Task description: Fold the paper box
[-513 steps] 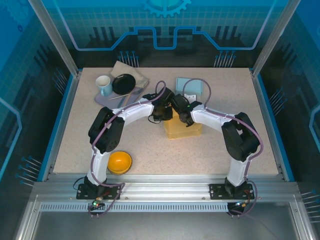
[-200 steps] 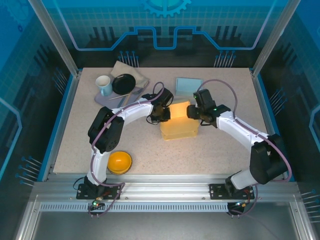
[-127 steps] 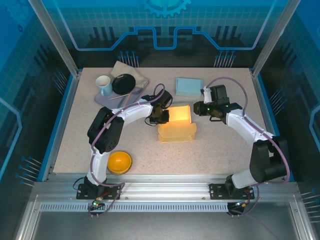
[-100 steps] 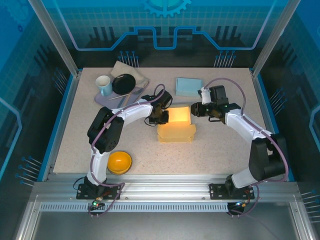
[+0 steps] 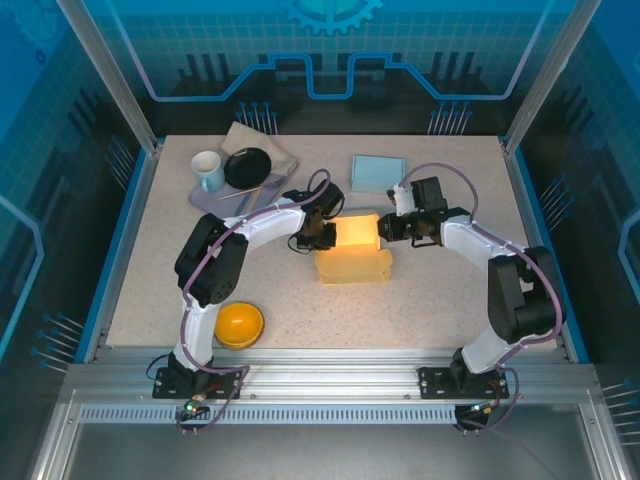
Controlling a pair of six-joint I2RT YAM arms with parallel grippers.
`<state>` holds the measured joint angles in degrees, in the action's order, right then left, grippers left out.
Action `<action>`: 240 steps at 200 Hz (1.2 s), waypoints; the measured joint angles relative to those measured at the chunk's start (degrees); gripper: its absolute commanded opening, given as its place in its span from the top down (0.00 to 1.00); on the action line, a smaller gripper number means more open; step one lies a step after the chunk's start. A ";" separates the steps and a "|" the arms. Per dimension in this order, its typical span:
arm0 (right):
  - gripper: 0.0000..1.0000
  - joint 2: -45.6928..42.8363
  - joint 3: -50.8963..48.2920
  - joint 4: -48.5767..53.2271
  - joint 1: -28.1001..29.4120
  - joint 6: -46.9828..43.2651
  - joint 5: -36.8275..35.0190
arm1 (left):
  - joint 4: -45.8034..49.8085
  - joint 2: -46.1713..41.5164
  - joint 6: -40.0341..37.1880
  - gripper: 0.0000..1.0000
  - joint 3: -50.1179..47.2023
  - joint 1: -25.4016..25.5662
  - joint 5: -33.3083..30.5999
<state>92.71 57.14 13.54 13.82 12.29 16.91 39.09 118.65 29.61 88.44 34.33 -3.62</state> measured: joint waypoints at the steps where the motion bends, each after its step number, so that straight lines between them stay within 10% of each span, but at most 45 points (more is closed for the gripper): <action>1: 0.93 0.02 0.00 0.00 0.04 -0.02 -0.07 | 0.04 0.00 0.00 0.97 0.00 0.00 0.00; 106: 0.56 -12.17 2.21 8.57 3.56 8.07 -7.15 | 11.23 1.44 -7.45 0.92 9.49 -0.52 0.28; 240: 0.52 -25.70 4.26 20.74 2.19 10.84 -11.93 | 30.25 9.84 -19.50 0.71 21.53 -0.42 -3.02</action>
<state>67.00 61.41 34.28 16.01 23.14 4.97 69.34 128.49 10.11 109.97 33.91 -6.63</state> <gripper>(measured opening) 0.476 0.288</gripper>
